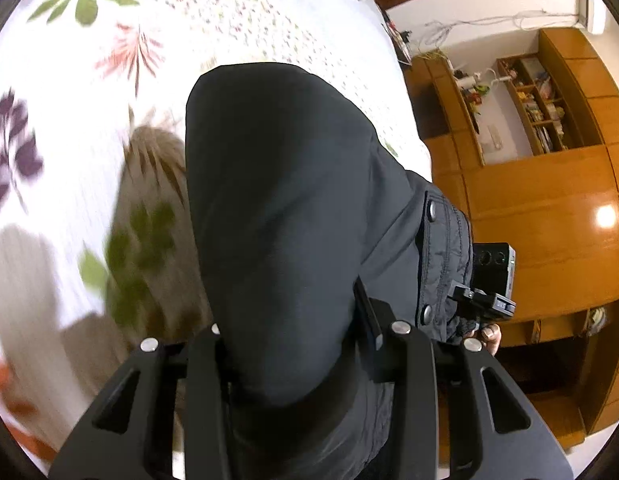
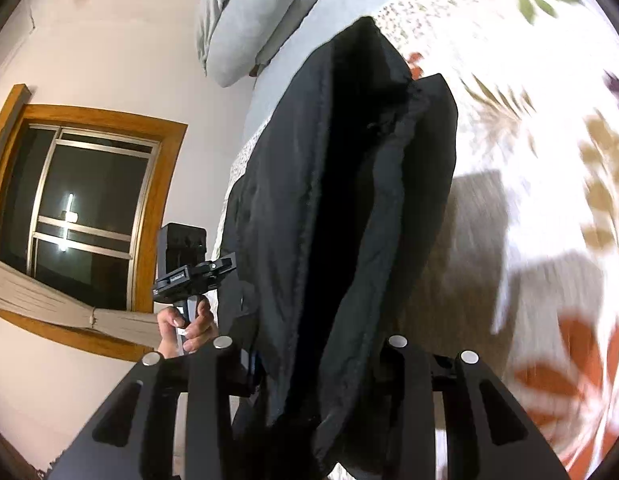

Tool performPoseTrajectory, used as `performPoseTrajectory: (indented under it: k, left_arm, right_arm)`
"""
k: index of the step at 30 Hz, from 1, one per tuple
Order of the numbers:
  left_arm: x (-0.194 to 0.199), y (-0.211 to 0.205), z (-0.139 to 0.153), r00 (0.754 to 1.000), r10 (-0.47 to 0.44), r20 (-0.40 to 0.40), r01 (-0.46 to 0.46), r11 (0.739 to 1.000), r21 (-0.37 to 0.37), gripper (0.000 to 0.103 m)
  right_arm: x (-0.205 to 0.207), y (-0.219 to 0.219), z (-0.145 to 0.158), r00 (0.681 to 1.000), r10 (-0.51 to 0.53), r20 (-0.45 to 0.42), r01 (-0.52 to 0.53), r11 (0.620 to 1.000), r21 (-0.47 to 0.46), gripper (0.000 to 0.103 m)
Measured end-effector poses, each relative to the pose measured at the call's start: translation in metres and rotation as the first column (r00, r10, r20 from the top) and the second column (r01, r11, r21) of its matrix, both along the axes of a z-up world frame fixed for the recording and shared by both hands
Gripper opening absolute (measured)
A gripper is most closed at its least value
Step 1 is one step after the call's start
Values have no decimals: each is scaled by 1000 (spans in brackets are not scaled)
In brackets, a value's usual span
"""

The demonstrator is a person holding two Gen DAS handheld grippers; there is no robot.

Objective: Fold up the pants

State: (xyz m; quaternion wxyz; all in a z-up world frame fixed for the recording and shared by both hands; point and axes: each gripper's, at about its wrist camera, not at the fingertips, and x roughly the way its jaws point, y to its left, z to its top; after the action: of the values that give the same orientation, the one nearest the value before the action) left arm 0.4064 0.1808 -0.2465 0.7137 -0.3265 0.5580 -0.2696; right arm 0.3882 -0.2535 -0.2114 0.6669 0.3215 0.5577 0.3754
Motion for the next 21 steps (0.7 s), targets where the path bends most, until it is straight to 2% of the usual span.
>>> performPoseTrajectory:
  k: [6,10,14,17,19,21]
  left_arm:
    - [55,27,-27,999,43,-33,-42,999,12,36]
    - [66,42,-59,994,67,-82,-65,998,22,39]
    - [66,44,-63,995,68,-75,-68,998,-5,40]
    - [65,43,-61,995,64,-73,-64,998,0,43]
    - [66,39,-57,995,74,-72,-73,997,5,49]
    - [63,39,-49,992,108,-62,-107,994,17,54]
  right_arm:
    - [62,24,-22,1000,4,-29,-5,999,-45,37]
    - [81,34,-56,997,5,-81,-12,997,-79,37]
    - [84,25,-77,992,-12,-125,6,999,-51,38]
    - [88,20,-79,991,-11,-135,2,998,-62,49]
    - [93,13,-79,989,-33,-142,20,996,-90,63]
    - [93,9,-75,988,-59,-142,46,994,-96,67]
